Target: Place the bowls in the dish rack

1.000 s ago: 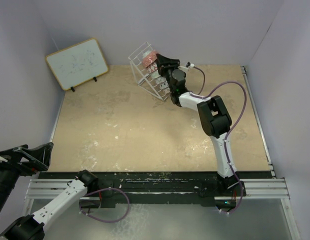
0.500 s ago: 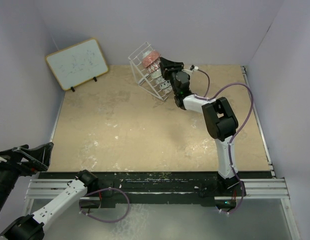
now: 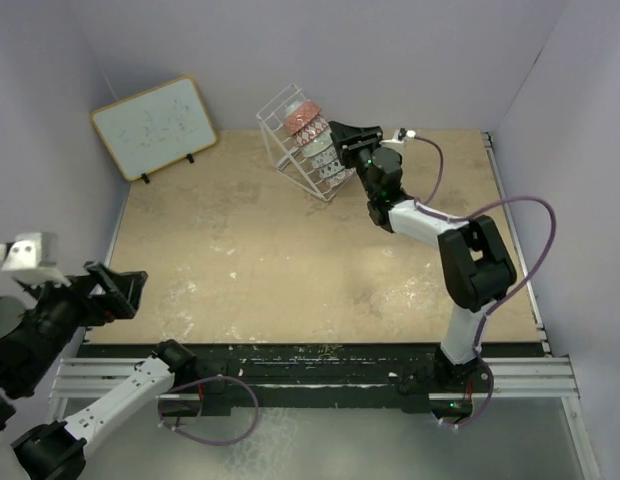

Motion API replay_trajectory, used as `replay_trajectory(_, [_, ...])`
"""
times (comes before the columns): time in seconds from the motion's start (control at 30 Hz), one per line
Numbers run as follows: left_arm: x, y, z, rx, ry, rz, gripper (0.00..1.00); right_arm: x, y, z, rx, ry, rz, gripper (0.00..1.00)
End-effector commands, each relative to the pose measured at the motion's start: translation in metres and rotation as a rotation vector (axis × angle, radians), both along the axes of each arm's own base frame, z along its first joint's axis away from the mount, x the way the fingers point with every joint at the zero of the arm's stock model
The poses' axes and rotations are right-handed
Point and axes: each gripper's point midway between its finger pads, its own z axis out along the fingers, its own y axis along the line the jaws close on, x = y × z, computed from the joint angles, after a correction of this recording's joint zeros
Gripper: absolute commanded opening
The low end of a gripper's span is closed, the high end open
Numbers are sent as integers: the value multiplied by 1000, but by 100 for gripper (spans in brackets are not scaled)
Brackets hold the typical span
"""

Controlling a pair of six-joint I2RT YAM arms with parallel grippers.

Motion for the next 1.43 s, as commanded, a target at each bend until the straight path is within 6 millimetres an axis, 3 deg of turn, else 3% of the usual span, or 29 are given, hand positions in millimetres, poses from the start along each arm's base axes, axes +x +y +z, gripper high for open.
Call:
replay_trajectory(0.0, [34, -48, 2, -37, 38, -110, 99, -30, -14, 22, -208, -43, 3, 45])
replay_trajectory(0.07, [43, -64, -1, -46, 50, -157, 99, -42, -21, 18, -308, -21, 5, 47])
replay_trajectory(0.2, [68, -84, -26, -20, 151, -152, 99, -71, -42, 14, -528, 11, -2, 50])
replay_trajectory(0.37, [92, -106, -49, -29, 220, -150, 99, -108, -70, -15, -788, 113, 27, 55])
replay_trajectory(0.43, [99, -111, -50, -43, 205, -153, 99, -125, -83, -26, -868, 143, 33, 57])
replay_trajectory(0.7, [119, -119, -60, -47, 236, -107, 99, -171, -119, -29, -1079, 197, 52, 65])
replay_trajectory(0.87, [122, -119, -68, -32, 246, -99, 99, -189, -133, -43, -1146, 251, 67, 85])
replay_trajectory(0.93, [122, -119, -68, -31, 233, -104, 99, -195, -139, -48, -1171, 274, 66, 99])
replay_trajectory(1.4, [126, -124, -80, -27, 221, -120, 99, -216, -161, -38, -1220, 287, 22, 100])
